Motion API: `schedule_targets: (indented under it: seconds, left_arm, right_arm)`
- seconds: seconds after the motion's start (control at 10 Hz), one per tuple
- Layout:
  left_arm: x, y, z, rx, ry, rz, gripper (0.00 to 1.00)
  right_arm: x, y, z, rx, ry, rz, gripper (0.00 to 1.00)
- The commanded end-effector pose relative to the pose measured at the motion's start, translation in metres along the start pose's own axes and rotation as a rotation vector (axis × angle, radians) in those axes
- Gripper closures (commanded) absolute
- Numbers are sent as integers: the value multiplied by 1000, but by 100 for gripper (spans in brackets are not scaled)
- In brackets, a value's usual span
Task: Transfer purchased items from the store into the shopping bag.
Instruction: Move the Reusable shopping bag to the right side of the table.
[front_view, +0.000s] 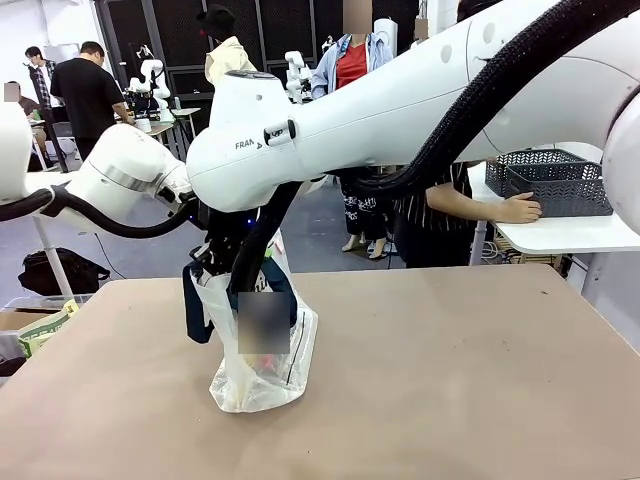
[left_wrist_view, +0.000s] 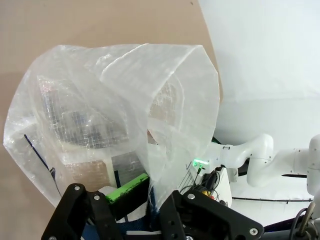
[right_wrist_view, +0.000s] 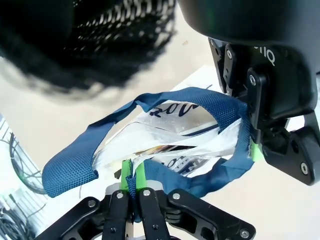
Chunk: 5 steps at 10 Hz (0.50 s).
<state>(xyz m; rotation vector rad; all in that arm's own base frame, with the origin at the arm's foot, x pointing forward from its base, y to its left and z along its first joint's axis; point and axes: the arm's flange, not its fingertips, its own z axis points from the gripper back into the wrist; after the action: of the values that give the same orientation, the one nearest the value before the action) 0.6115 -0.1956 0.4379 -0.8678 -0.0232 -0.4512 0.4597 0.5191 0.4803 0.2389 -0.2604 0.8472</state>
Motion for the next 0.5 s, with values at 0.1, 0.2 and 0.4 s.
schedule_targets:
  seconds: [0.1,0.2,0.4]
  left_arm:
    - [-7,-5,-8,34,6,20,100]
    - [-7,-5,-7,39,3,20,100]
    - [-7,-3,-5,33,-6,23,100]
  right_arm:
    - [-10,5,6,2,-40,-49,100]
    - [-11,5,7,-1,-37,-65,91]
    - [-15,-1,15,2,-28,-109,51]
